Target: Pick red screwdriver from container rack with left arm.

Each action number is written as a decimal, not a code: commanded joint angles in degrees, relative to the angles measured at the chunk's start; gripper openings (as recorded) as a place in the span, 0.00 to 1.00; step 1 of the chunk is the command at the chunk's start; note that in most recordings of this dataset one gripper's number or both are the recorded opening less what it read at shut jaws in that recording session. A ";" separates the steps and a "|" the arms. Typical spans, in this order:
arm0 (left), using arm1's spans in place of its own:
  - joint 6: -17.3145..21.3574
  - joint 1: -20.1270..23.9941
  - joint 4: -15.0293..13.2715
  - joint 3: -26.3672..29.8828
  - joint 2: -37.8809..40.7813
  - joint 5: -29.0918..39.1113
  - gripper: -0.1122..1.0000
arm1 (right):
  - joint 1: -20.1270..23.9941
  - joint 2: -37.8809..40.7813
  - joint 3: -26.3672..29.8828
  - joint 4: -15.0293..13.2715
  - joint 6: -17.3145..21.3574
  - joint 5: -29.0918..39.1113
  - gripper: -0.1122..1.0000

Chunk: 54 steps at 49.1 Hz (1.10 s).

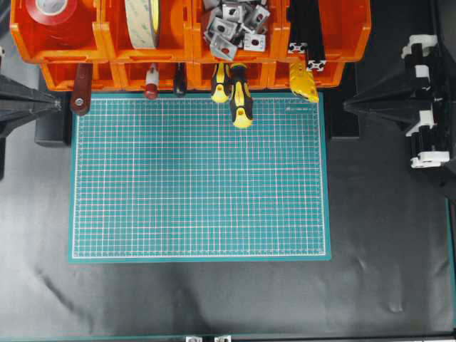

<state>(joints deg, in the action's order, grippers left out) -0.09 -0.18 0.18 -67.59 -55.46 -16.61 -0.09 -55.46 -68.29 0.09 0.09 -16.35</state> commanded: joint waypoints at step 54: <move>-3.08 -14.24 15.91 47.64 21.71 64.60 0.11 | -0.18 -0.09 2.29 2.29 7.82 -6.50 0.10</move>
<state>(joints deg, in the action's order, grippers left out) -3.08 -12.83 12.83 -37.62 -35.77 43.68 0.00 -56.07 -67.94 2.20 7.82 -22.50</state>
